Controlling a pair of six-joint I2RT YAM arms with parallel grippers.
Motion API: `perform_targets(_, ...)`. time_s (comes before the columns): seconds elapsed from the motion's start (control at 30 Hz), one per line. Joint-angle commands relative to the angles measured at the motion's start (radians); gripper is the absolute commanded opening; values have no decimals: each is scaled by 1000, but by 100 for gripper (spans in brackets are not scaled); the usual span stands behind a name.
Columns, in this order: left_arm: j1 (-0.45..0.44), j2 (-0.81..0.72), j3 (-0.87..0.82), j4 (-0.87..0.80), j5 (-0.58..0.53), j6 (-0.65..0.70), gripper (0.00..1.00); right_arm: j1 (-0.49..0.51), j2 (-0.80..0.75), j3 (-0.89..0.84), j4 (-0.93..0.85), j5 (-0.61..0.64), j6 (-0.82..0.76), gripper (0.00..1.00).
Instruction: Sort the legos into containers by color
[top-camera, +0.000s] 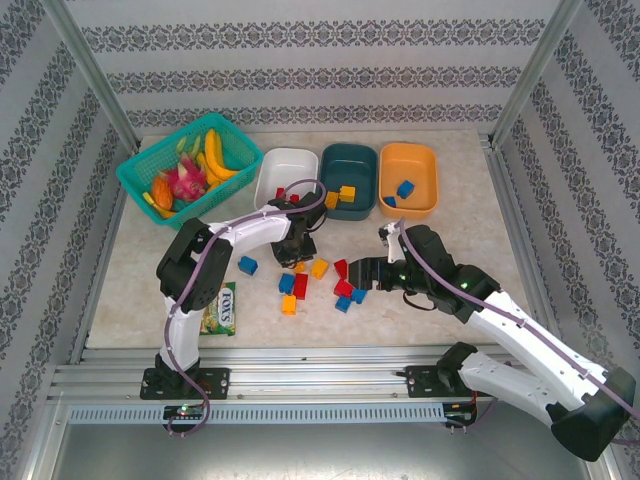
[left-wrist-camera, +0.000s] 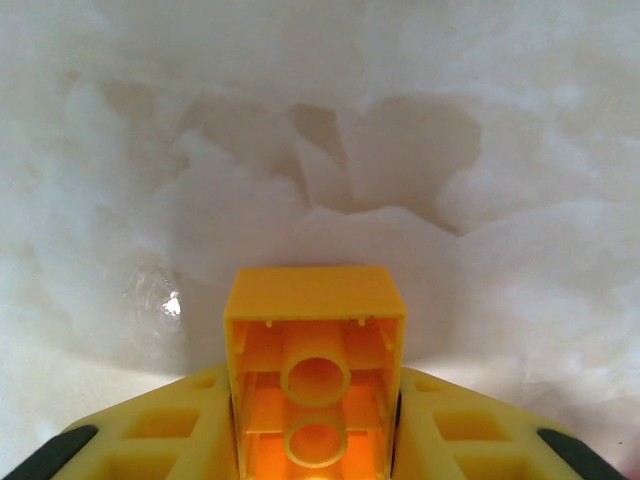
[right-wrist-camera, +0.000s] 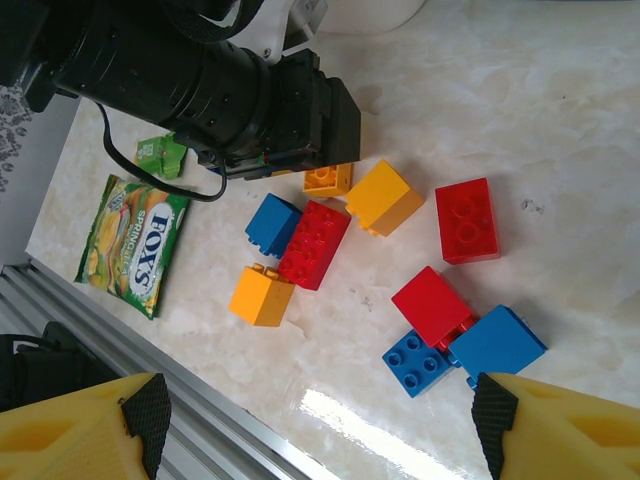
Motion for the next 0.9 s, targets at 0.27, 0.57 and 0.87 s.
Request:
perform_targets(0.27,3,-2,361,-103,-57,154,31,-151,0,165,-24,133,59,80)
perform_targets(0.57,10,240,780,-39,41,348,31,-284,159,323,47,101,108,81)
perform_targets(0.87,19,467,996,172,147,436,32,-368,210,315,90,40,189,80)
